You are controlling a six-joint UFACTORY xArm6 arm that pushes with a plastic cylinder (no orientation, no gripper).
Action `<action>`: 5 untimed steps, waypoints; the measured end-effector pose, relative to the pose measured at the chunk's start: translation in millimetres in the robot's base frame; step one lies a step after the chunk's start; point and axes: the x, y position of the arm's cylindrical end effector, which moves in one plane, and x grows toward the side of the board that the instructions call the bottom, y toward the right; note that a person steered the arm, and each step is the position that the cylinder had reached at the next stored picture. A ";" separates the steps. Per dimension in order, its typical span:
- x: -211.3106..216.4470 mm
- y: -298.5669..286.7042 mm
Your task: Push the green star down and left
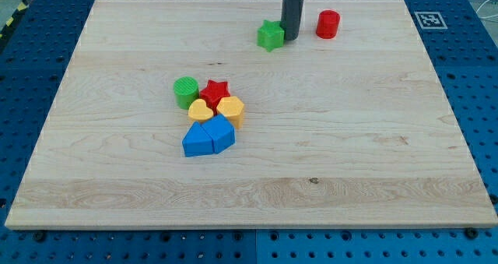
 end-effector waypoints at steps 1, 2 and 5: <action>13.2 -28.1; 26.4 -58.2; -13.1 -104.9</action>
